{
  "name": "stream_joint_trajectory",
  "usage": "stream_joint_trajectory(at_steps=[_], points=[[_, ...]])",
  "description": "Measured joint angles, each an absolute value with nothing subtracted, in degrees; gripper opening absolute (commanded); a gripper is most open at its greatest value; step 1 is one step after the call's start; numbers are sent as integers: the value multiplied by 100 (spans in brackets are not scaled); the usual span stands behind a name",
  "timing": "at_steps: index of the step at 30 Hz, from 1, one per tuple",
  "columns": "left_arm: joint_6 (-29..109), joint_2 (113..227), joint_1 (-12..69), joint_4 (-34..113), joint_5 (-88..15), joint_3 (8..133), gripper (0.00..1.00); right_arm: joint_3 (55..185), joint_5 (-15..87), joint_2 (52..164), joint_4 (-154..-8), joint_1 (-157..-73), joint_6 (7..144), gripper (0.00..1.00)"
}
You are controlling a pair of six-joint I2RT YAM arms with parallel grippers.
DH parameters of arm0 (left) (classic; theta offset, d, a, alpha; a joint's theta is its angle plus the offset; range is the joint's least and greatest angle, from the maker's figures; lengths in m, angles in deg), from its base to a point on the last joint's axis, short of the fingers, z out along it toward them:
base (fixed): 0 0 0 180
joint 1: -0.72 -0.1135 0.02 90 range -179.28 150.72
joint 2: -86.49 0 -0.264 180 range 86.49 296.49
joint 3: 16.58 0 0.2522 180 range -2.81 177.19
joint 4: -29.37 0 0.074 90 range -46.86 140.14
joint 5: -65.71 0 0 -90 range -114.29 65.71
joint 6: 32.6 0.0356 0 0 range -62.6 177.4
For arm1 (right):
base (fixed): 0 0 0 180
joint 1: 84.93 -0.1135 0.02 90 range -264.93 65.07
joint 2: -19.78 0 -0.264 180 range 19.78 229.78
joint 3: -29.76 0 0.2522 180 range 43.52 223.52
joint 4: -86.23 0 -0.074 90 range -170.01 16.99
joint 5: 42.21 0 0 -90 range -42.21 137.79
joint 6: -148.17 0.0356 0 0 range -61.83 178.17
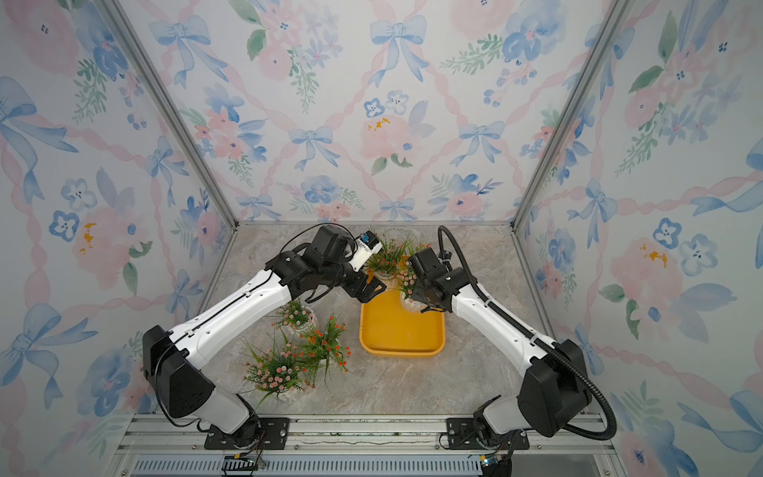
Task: Put the potted gypsophila into the storage box
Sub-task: Place the baby's breath potted plant at the storage box.
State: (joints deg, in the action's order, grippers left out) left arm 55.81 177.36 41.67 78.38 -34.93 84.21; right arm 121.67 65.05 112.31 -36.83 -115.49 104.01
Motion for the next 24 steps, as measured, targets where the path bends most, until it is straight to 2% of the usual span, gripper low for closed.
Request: stream_joint_trajectory(at_steps=[12, 24], points=[[5498, 17944, 4237, 7742, -3119, 8423, 98, 12399, 6255, 12376, -3797, -11278, 10307, 0], [5463, 17948, 4235, 7668, -2920, 8421, 98, 12504, 6258, 12545, -3718, -11147, 10287, 0]])
